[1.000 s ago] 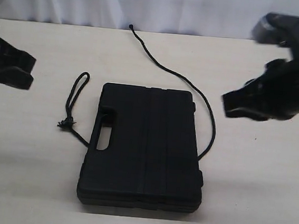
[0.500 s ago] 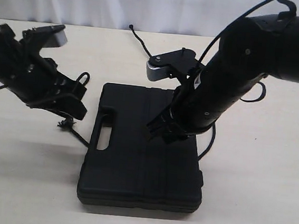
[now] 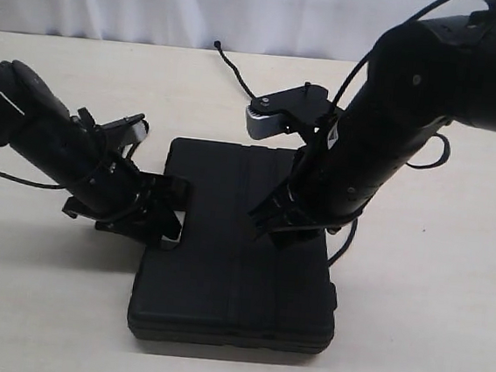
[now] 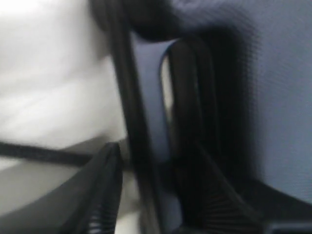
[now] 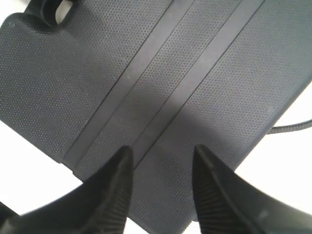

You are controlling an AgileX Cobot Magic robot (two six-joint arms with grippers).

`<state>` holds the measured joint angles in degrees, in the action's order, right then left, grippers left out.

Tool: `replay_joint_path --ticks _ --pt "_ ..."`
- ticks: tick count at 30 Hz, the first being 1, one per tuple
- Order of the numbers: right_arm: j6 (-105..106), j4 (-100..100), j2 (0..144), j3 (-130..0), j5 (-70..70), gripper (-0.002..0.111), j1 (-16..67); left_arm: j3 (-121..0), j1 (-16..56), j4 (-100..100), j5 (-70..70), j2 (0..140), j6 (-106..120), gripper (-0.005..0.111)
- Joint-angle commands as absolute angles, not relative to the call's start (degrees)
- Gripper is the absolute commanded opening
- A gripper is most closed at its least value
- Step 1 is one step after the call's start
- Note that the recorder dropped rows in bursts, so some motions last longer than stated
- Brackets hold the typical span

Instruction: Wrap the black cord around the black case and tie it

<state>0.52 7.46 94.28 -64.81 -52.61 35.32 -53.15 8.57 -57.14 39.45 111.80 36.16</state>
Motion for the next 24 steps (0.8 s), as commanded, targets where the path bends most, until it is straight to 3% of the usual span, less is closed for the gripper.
replay_joint_path --ticks 1,5,11,19,24 --pt "0.30 6.85 93.79 -65.30 -53.45 0.038 35.42 -53.39 8.73 -68.45 40.15 113.83 46.25 0.043" --pt "0.30 6.85 93.79 -65.30 -54.02 0.038 35.42 -53.39 8.73 -68.54 37.95 114.47 46.26 0.041" --pt "0.30 6.31 93.25 -65.30 -54.15 0.038 35.42 -53.39 8.62 -69.34 39.76 113.58 46.36 0.000" --pt "0.53 0.00 82.54 -64.36 -53.42 0.038 35.42 -53.39 8.62 -71.94 42.30 105.69 44.94 0.000" --pt "5.85 0.91 70.77 -56.62 -46.37 0.038 35.42 -53.39 8.41 -74.34 43.64 99.22 44.76 0.000"
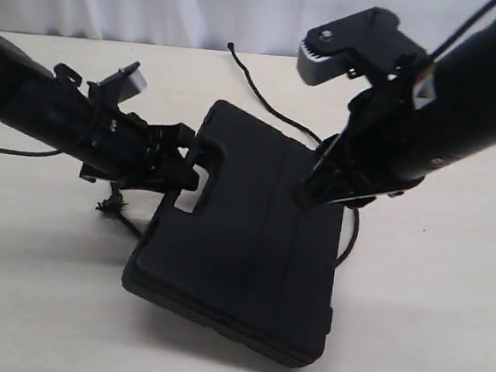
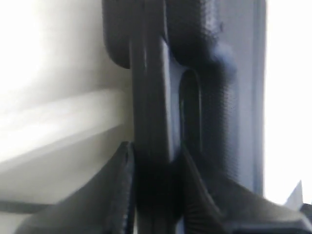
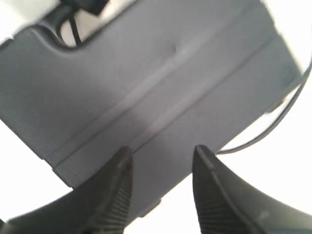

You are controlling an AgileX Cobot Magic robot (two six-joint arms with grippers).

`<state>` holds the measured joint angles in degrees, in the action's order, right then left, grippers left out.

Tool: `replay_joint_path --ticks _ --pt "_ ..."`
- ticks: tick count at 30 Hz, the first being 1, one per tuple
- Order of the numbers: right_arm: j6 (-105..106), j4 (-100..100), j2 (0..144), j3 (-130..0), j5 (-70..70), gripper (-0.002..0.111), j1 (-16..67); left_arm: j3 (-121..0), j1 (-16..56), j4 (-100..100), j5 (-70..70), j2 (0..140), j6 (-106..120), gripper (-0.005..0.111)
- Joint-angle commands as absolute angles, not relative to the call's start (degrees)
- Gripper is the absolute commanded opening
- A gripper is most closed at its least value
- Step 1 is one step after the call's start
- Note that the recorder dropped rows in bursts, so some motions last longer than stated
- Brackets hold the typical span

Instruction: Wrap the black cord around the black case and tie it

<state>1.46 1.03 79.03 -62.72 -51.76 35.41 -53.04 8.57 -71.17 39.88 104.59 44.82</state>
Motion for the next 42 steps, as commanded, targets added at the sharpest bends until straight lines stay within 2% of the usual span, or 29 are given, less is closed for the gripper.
replay_joint_path --ticks 1,6,13,16,23,26,31,33,36,37,39,42 --pt "7.67 1.21 68.13 -53.90 -44.10 0.038 35.42 -53.39 8.41 -74.42 43.78 98.17 44.67 0.000" --pt "17.65 9.09 56.79 -38.64 -32.34 0.038 35.42 -53.39 8.41 -74.61 46.26 96.63 42.83 0.000" --pt "42.15 44.23 48.83 -20.85 -15.60 0.040 35.42 -53.39 8.41 -74.61 46.93 96.63 41.88 0.000" --pt "48.79 53.61 49.32 -18.47 -14.78 0.050 35.42 -53.39 8.41 -74.61 46.94 96.63 41.75 0.000" --pt "75.58 62.58 50.90 -19.32 -24.97 0.079 35.42 -53.39 8.94 -76.19 46.80 96.63 39.76 0.000" --pt "76.89 61.23 50.94 -21.71 -28.38 0.079 35.42 -53.39 9.77 -76.61 45.88 96.63 38.51 0.000" --pt "53.48 28.60 53.90 -37.16 -31.69 0.076 35.47 -53.39 10.02 -80.24 45.30 96.63 38.51 0.000" --pt "45.79 20.82 56.77 -41.72 -35.14 0.076 38.00 -53.39 10.02 -80.24 45.21 96.63 38.51 0.000" --pt "31.04 6.60 63.09 -44.02 -36.37 0.076 54.07 -53.39 10.02 -80.38 44.49 96.63 38.51 0.000" --pt "12.76 -8.12 65.25 -44.02 -35.76 0.076 59.94 -53.39 10.02 -80.38 44.49 96.63 38.51 0.000" --pt "-16.99 -33.22 68.05 -44.02 -39.67 0.076 66.62 -53.39 10.02 -80.38 44.27 96.63 38.51 0.000" --pt "-43.43 -47.11 70.74 -44.02 -39.84 0.076 73.36 -53.39 10.02 -80.38 43.62 96.63 38.51 0.000"
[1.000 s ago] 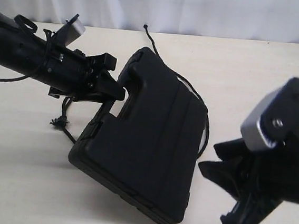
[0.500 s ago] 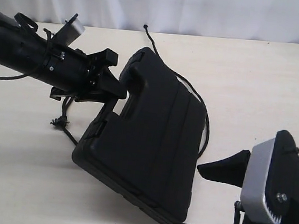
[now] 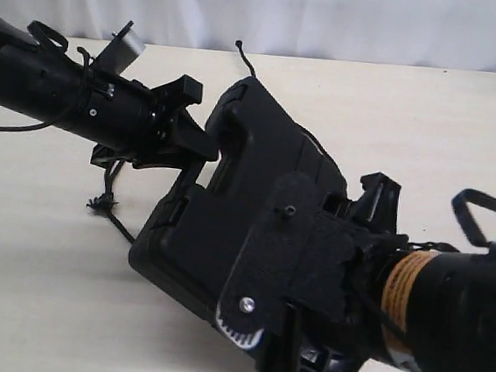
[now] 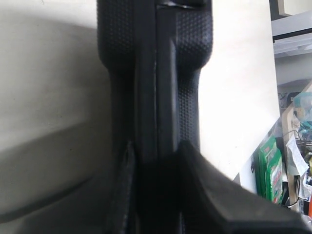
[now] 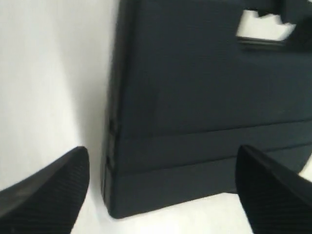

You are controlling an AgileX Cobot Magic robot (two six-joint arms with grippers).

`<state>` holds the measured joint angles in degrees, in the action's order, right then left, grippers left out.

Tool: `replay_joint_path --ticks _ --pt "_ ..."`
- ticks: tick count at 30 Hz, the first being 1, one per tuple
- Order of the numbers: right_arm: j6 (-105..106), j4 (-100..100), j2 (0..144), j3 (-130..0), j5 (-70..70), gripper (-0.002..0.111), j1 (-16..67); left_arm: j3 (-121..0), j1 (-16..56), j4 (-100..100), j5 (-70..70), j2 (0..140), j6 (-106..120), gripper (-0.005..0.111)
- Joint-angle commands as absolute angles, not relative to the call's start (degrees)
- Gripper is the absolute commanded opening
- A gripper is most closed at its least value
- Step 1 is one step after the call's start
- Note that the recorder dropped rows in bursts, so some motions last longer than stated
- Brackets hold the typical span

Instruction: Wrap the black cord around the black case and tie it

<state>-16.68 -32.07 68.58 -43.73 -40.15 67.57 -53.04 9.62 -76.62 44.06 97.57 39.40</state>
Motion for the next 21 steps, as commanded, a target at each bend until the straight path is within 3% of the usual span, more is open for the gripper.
replay_joint_path --ticks 1,9,21 --pt "-51.80 -52.10 73.01 -44.02 -39.48 0.076 75.94 -53.39 10.02 -80.38 43.27 96.63 38.51 0.000" --pt "-75.91 -76.67 88.24 -44.02 -46.34 0.076 82.62 -53.39 10.02 -80.38 43.17 96.63 38.51 0.000" --pt "-103.02 -92.98 102.80 -44.02 -59.67 0.076 83.20 -53.39 10.02 -80.39 42.69 96.63 35.71 0.000"
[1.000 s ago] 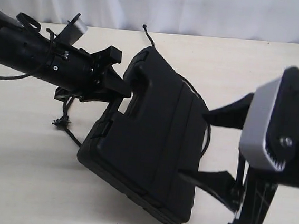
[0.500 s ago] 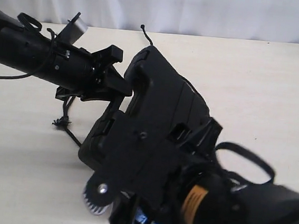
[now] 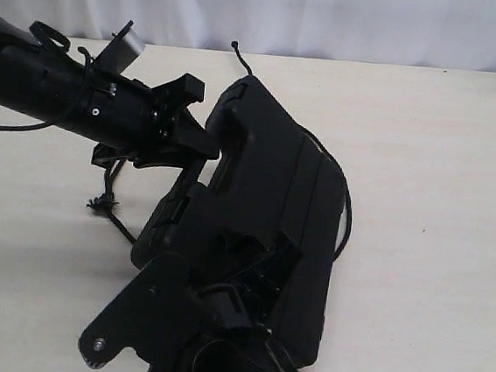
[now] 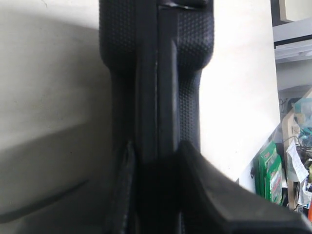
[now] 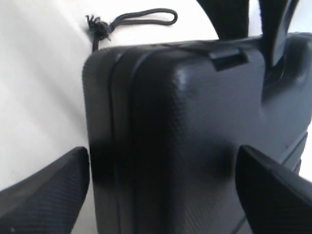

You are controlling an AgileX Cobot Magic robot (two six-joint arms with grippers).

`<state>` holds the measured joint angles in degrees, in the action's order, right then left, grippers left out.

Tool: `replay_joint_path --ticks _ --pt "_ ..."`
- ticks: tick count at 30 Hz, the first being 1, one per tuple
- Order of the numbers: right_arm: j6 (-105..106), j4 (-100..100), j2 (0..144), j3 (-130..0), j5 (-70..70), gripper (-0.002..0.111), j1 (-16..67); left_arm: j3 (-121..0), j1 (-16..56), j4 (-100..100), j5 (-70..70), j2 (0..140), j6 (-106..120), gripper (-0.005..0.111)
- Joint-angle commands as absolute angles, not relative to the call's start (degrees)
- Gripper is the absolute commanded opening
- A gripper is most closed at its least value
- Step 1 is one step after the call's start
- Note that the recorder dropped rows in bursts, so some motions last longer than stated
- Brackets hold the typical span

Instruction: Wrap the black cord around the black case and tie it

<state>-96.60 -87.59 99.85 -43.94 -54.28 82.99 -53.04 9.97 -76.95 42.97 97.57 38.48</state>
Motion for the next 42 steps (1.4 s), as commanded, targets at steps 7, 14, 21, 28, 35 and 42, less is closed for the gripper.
replay_joint_path --ticks 7,14,21,28,35,42 --pt "-104.95 -96.47 109.64 -44.02 -67.01 0.076 83.20 -53.39 10.02 -81.83 43.35 96.63 34.20 0.000" --pt "-104.21 -96.85 114.54 -44.02 -69.96 0.076 82.75 -53.39 10.02 -82.63 45.00 96.63 34.20 0.000" --pt "-104.63 -96.19 114.43 -44.02 -69.96 0.016 82.48 -53.39 10.02 -82.63 45.28 96.63 34.32 0.007" --pt "-104.99 -93.63 114.29 -44.02 -69.96 0.004 82.48 -53.39 10.02 -81.56 45.89 96.63 36.26 0.037" --pt "-107.46 -93.51 107.35 -41.15 -69.96 0.004 82.48 -55.95 6.57 -79.52 53.46 96.51 39.62 0.045" --pt "-108.00 -94.70 100.01 -38.32 -64.08 0.004 82.48 -60.84 -2.73 -71.45 59.51 96.51 46.76 0.045"
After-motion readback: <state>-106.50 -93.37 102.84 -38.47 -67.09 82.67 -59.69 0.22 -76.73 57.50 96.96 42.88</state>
